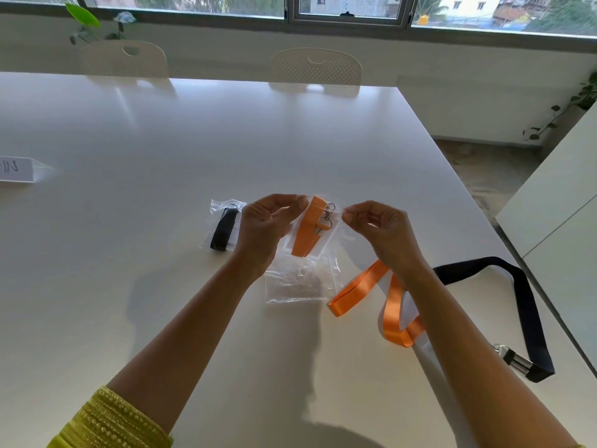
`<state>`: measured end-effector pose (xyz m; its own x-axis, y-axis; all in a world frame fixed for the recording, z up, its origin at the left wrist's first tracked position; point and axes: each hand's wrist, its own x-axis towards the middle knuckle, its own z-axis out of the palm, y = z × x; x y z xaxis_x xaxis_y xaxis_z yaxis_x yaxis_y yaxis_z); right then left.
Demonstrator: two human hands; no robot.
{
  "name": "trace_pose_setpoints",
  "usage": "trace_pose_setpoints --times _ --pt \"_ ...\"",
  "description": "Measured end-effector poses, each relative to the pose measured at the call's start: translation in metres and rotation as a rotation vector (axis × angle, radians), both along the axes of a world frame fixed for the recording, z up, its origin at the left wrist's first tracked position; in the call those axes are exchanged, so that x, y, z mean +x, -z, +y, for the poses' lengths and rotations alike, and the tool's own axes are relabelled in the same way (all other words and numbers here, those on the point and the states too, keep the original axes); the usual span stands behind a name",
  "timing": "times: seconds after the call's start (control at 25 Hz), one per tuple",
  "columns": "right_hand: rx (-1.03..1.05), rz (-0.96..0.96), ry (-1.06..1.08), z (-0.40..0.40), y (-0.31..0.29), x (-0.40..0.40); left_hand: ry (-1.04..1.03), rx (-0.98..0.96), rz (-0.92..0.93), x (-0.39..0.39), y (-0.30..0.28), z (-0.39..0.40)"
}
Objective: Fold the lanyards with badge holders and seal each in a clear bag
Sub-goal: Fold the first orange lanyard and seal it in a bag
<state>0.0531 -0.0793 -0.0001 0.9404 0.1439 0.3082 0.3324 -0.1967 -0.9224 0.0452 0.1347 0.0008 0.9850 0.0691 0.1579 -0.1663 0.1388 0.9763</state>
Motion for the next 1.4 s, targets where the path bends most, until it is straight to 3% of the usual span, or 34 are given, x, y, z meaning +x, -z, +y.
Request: trace_pose_setpoints --times 0.28,0.68,0.96,1.24,1.4 --pt "0.001 -0.003 0.049 0.0 -0.004 0.001 0.032 -0.087 0.076 0.002 -0.002 0.001" --pt "-0.184 -0.069 0.241 0.018 -0.002 0.006 -0.183 0.017 0.018 0.005 0.004 -0.011" --pt "-0.067 -0.02 0.083 0.015 0.002 0.009 -0.288 0.103 -0.014 0.017 0.0 0.0" --pt "0.005 0.093 0.12 -0.004 0.004 0.014 -0.441 0.092 -0.002 0.052 -0.007 0.024" --pt "-0.003 0.127 0.131 -0.007 0.003 0.014 -0.547 0.189 0.131 0.086 0.002 0.032"
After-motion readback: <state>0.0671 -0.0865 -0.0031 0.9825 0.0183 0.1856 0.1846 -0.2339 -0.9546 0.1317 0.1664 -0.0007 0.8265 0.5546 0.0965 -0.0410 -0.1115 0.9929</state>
